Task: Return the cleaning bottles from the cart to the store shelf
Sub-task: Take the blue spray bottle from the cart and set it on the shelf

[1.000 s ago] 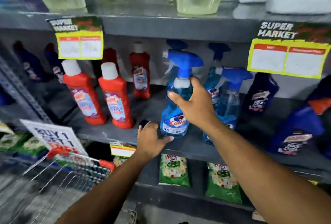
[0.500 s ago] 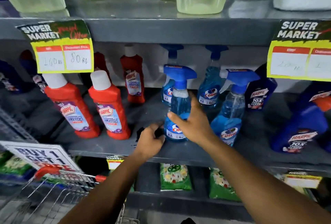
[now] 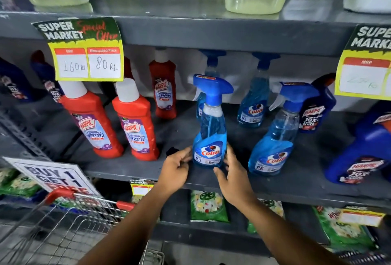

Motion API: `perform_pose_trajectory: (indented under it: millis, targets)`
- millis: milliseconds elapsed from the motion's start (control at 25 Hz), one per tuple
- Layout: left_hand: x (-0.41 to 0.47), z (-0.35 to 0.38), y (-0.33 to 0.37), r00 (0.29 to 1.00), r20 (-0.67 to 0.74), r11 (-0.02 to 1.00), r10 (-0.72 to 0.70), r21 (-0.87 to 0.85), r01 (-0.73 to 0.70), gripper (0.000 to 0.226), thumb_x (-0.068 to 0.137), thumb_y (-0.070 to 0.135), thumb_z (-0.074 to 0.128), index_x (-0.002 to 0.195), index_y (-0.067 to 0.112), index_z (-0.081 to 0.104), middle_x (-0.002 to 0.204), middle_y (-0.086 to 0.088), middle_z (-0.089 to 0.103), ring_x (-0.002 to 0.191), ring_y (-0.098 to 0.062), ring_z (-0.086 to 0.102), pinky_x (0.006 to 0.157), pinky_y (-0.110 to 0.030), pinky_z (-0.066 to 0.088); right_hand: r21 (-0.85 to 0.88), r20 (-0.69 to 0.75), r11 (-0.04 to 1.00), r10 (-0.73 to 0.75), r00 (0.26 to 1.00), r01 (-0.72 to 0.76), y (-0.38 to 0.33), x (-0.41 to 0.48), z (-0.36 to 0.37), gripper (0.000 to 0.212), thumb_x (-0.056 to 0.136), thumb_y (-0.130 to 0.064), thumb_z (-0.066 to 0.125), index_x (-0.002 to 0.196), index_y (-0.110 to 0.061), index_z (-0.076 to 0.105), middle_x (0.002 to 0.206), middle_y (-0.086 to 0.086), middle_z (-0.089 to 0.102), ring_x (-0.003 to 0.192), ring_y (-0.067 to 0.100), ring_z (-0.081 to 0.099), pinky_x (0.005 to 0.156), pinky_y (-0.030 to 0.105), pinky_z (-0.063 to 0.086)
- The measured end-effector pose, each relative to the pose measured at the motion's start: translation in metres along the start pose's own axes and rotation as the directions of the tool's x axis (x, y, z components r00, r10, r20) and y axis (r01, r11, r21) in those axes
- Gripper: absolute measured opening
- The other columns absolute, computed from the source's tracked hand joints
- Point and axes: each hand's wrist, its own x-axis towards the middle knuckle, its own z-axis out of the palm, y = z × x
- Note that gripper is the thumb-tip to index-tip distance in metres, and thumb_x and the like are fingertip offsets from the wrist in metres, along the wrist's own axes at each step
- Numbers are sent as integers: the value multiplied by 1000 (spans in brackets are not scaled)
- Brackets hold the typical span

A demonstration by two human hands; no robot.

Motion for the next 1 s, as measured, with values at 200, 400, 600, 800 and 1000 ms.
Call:
perform_pose_trajectory:
  millis: [200,400,600,800,1000]
  targets:
    - [-5,1,-10,999,-37,1000,6,28,-5,62,78,-18,34,134,7,44,129,1,55,106,15,55,100,-8,38,43,-64,999,-13,998,15,7,4,2,64,87,-22,60,142,-34,29,134,-4,59,119,6,56,101,37,50]
    - [-10,1,-9,999,-36,998,5,58,-3,65,76,-15,37,135,11,44,129,4,56,109,11,55,101,-10,39,38,-91,999,-8,996,12,10,6,4,55,88,-19,59,137,-32,39,124,-7,66,111,0,61,96,36,53]
    - [-15,0,-6,997,-34,992,63,113,-59,63,77,-11,40,135,11,43,134,-2,55,120,-6,53,98,-5,37,40,-111,999,3,994,2,9,6,6,58,87,-20,60,140,-26,36,128,-4,60,108,1,60,97,31,51]
    - [-49,-27,-21,895,-423,989,144,74,-124,55,69,1,42,121,15,55,120,-6,60,114,-22,57,103,-37,43,-39,-159,966,-259,953,256,-14,-33,19,40,83,-13,61,120,-24,50,104,-3,50,92,-5,51,80,14,44]
    - [-43,-92,-37,805,-592,994,-26,72,86,60,74,-8,43,132,4,39,136,-17,46,128,-30,43,111,-40,32,-57,240,930,-340,909,363,-78,-4,69,47,88,-19,53,134,-19,43,128,6,53,119,19,53,102,30,41]
